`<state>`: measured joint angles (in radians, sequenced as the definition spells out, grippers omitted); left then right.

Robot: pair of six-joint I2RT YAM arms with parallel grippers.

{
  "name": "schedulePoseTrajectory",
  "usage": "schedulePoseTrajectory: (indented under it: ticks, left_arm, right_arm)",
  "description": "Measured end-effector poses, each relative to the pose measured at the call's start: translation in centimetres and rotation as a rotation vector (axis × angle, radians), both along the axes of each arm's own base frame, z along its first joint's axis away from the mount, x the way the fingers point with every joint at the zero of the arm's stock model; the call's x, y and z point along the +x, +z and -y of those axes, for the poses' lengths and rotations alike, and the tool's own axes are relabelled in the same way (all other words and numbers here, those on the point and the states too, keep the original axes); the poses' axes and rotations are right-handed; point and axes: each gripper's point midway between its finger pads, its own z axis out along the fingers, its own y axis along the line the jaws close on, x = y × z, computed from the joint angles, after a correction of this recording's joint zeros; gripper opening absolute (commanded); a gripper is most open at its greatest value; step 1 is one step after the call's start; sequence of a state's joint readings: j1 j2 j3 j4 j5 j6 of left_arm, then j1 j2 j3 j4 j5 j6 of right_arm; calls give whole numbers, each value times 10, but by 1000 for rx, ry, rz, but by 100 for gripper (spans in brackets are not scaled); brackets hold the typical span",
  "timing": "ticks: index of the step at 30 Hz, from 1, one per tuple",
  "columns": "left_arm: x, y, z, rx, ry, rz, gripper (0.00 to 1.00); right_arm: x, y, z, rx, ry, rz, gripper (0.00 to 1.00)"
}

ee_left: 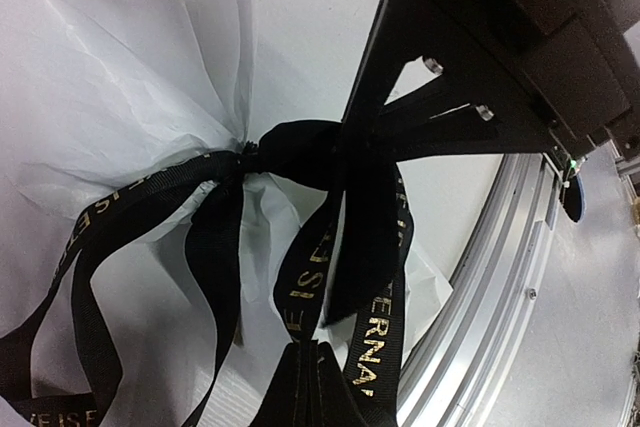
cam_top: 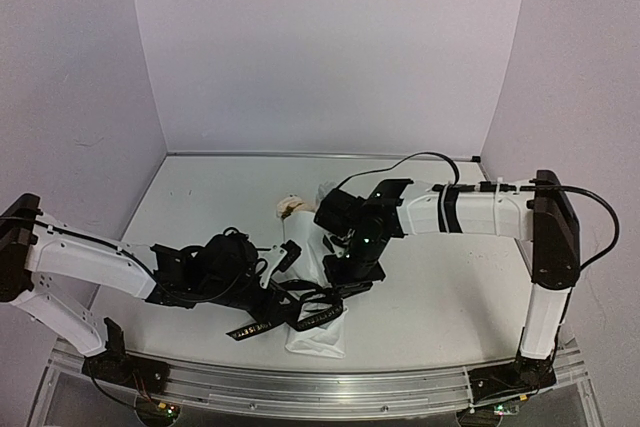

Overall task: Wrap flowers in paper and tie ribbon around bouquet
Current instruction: Adjust the ribbon on the folded bouquet.

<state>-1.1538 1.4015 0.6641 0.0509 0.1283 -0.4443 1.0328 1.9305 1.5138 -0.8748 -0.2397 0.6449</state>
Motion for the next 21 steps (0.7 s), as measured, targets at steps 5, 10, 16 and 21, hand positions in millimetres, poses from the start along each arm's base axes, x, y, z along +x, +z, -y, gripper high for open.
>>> schedulePoseTrajectory:
  ticks: [5,10,16,21]
  left_arm:
    - [-2,3,-6,-4,2,3,0]
    - [-3,5,-10,-4,7,7,0]
    - [-4,13,-12,-19,6,13,0]
    - [-5,17,-15,-22,6,16,0]
  right_arm:
    - [3,1,9,-22,20,39,0]
    - [8,7,12,-20,31,70,0]
    - [8,8,18,-38,74,84,0]
    - [7,5,27,-68,124,99,0]
